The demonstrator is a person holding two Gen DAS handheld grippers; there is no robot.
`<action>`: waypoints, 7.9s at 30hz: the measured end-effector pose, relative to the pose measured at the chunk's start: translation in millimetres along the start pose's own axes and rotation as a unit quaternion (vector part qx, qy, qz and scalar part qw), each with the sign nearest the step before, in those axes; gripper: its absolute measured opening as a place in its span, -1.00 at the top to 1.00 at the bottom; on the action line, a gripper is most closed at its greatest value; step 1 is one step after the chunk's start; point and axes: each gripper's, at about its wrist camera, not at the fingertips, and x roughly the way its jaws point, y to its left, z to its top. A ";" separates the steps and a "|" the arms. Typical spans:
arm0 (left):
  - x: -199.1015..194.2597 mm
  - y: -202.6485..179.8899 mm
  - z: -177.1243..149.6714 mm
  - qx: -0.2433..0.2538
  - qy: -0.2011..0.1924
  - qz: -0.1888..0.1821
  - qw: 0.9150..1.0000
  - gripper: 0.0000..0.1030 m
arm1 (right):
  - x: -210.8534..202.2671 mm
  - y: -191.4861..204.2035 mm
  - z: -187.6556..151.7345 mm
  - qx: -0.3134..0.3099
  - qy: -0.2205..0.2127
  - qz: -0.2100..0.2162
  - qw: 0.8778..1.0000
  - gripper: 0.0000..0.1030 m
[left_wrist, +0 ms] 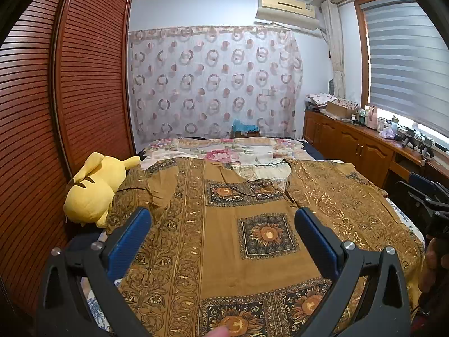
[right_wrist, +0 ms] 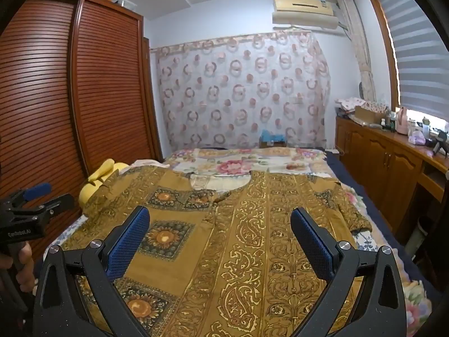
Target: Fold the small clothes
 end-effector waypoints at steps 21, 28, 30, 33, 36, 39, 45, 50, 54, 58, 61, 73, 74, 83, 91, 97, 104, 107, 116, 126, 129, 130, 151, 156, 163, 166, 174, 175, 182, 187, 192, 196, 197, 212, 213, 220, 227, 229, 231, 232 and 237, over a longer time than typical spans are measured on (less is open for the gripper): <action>-2.6 0.9 2.2 0.004 -0.009 -0.003 1.000 -1.00 | 0.7 6.0 0.2 -0.001 0.000 0.001 1.000 -0.99; -2.3 -0.4 2.4 0.005 -0.009 -0.003 1.000 -1.00 | 0.6 6.4 0.3 -0.002 0.000 0.000 1.000 -0.99; -2.4 -0.6 2.3 0.005 -0.009 -0.003 1.000 -1.00 | 0.5 6.2 0.3 -0.002 0.000 0.001 1.000 -0.99; -2.3 -1.0 2.1 0.005 -0.009 -0.002 1.000 -1.00 | 0.6 6.1 0.2 -0.002 0.000 0.001 1.000 -0.99; -2.3 -0.9 2.1 0.004 -0.009 -0.003 1.000 -1.00 | 0.4 6.1 0.2 -0.002 0.000 0.001 1.000 -0.99; -2.2 -0.9 1.7 0.005 -0.010 -0.003 1.000 -1.00 | 0.4 6.2 0.2 -0.001 0.000 0.001 1.000 -0.99; -2.4 -1.5 2.0 0.005 -0.010 -0.003 1.000 -1.00 | 1.6 6.2 -0.2 -0.002 0.000 0.002 1.000 -0.99; -2.9 -2.4 2.8 0.005 -0.010 -0.003 1.000 -1.00 | 1.6 6.3 -0.3 -0.002 0.001 0.002 1.000 -0.99; -3.6 -3.2 2.9 0.005 -0.010 -0.003 1.000 -1.00 | 1.7 6.3 -0.4 -0.002 0.000 0.002 1.000 -0.99; -3.7 -3.7 3.0 0.005 -0.010 -0.003 1.000 -1.00 | 1.7 6.4 -0.4 -0.002 0.000 0.002 1.000 -0.99; -3.5 -3.5 2.8 0.005 -0.011 -0.003 1.000 -1.00 | 1.7 6.5 -0.4 -0.002 0.000 0.002 1.000 -0.99; 0.1 -1.5 -0.7 0.008 -0.006 0.008 1.000 -1.00 | 14.9 12.2 -3.3 0.000 0.011 0.012 1.000 -0.99; 1.1 0.6 -2.1 0.009 -0.005 0.011 1.000 -1.00 | 17.5 12.9 -3.8 0.000 0.013 0.015 1.000 -0.99; 25.8 57.9 -16.1 -0.015 0.035 0.032 0.999 -1.00 | 55.2 20.0 -13.8 -0.025 0.038 0.047 0.998 -0.99; 58.5 113.5 -27.7 -0.027 0.078 0.049 0.995 -1.00 | 92.8 37.3 -26.6 -0.052 0.084 0.087 0.991 -0.99; 83.2 159.8 -28.6 -0.044 0.112 0.049 0.992 -0.98 | 115.6 51.1 -39.9 -0.059 0.118 0.110 0.985 -0.98; 126.9 205.7 -32.4 -0.095 0.179 0.023 0.979 -0.72 | 129.1 61.1 -43.2 -0.070 0.133 0.119 0.982 -0.99; 148.6 215.8 -35.1 -0.104 0.204 0.015 0.973 -0.71 | 132.0 63.8 -45.2 -0.073 0.138 0.121 0.980 -0.99; 188.6 230.3 -47.1 -0.137 0.265 -0.015 0.954 -0.40 | 144.7 69.8 -46.2 -0.080 0.163 0.130 0.975 -0.99; 172.0 211.5 -32.9 -0.071 0.236 0.005 0.969 0.88 | 149.0 80.3 -53.0 -0.089 0.169 0.145 0.971 -0.99; 157.8 204.6 -16.1 -0.049 0.207 0.023 0.977 0.88 | 149.4 79.5 -53.0 -0.087 0.169 0.145 0.971 -0.99; 149.8 199.8 -6.9 -0.042 0.191 0.020 0.980 0.88 | 149.6 79.7 -52.8 -0.086 0.167 0.145 0.971 -0.99; 89.7 90.0 28.6 0.056 0.168 -0.101 0.979 0.33 | 142.0 56.9 -45.6 -0.059 0.157 0.129 0.977 -0.99; 82.4 111.7 7.6 0.035 0.171 -0.073 0.982 -0.18 | 143.2 54.6 -34.7 -0.062 0.151 0.125 0.979 -0.99; 76.6 150.5 -24.3 -0.019 0.181 -0.042 0.982 -0.18 | 157.3 77.5 -13.5 -0.099 0.145 0.151 0.973 -0.99; 69.5 158.8 -30.3 -0.027 0.172 -0.031 0.984 -0.18 | 172.6 100.7 -1.0 -0.121 0.144 0.179 0.966 -0.97; 45.4 172.0 -26.8 -0.048 0.131 -0.006 0.990 -0.18 | 234.0 188.0 27.0 -0.165 0.156 0.249 0.942 -0.92; 44.0 174.5 -27.5 -0.050 0.130 -0.005 0.990 -0.18 | 242.5 199.7 27.7 -0.172 0.157 0.252 0.939 -0.92; 42.8 183.2 -36.8 -0.059 0.134 -0.002 0.989 -0.18 | 295.9 267.6 15.2 -0.234 0.183 0.247 0.922 -0.86; 45.2 184.8 -39.9 -0.058 0.136 -0.002 0.989 -0.18 | 319.1 276.0 13.7 -0.245 0.201 0.241 0.917 0.24; 46.3 182.4 -43.4 -0.058 0.137 -0.004 0.989 -0.18 | 310.4 249.2 38.6 -0.188 0.167 0.269 0.930 0.82; 46.9 174.2 -43.8 -0.056 0.135 -0.013 0.989 -0.18 | 301.1 205.9 62.7 -0.118 0.145 0.233 0.954 0.82; 47.9 172.8 -42.7 -0.055 0.135 -0.014 0.989 -0.18 | 301.9 193.5 65.5 -0.101 0.149 0.212 0.960 0.81; 79.7 124.5 -27.3 -0.026 0.139 -0.044 0.989 -0.18 | 285.5 108.8 56.3 -0.110 0.181 0.165 0.963 -0.10; 83.5 118.5 -25.2 -0.021 0.139 -0.047 0.989 -0.18 | 279.9 99.7 55.4 -0.109 0.181 0.162 0.964 -0.12; 114.8 71.3 -12.1 0.012 0.149 -0.083 0.985 -0.18 | 249.6 29.5 44.3 -0.096 0.186 0.125 0.970 -0.22; 150.6 12.0 -5.5 0.060 0.177 -0.116 0.975 -0.18 | 217.8 -52.4 29.2 -0.093 0.208 0.086 0.970 -0.22; 160.5 -3.4 -5.1 0.072 0.186 -0.121 0.972 -0.18 | 208.1 -80.2 21.7 -0.090 0.215 0.059 0.971 -0.22; 170.0 -18.0 -4.9 0.082 0.194 -0.127 0.969 -0.18 | 199.0 -108.6 15.3 -0.078 0.220 0.041 0.971 -0.22; 174.5 -24.4 -5.0 0.085 0.198 -0.130 0.968 -0.18 | 194.9 -124.3 11.7 -0.069 0.223 0.032 0.972 -0.22; 193.7 -48.7 -6.9 0.095 0.214 -0.136 0.963 -0.18 | 181.6 -192.2 -2.7 -0.027 0.232 -0.018 0.972 -0.22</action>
